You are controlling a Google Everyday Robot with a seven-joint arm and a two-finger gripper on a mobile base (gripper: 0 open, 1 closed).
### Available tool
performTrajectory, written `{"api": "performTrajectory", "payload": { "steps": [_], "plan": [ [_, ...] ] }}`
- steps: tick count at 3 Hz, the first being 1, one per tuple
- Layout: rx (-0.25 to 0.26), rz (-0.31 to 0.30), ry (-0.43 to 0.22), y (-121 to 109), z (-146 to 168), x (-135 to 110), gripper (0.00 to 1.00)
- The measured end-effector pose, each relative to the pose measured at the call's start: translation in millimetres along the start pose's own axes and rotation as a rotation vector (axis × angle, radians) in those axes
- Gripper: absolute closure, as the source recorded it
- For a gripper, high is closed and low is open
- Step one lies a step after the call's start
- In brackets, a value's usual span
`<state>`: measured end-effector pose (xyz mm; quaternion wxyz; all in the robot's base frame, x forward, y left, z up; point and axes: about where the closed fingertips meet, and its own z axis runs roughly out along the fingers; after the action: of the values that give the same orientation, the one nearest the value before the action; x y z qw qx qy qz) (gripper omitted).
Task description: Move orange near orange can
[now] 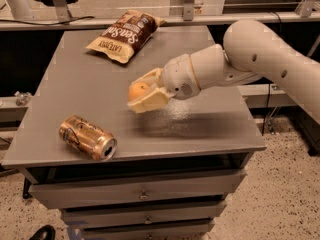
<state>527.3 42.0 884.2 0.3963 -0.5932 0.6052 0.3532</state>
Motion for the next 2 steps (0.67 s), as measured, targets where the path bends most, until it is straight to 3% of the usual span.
{"api": "performTrajectory", "payload": {
  "steps": [2],
  "plan": [
    [-0.147,-0.044,0.029,49,18,15,1.0]
  ]
}}
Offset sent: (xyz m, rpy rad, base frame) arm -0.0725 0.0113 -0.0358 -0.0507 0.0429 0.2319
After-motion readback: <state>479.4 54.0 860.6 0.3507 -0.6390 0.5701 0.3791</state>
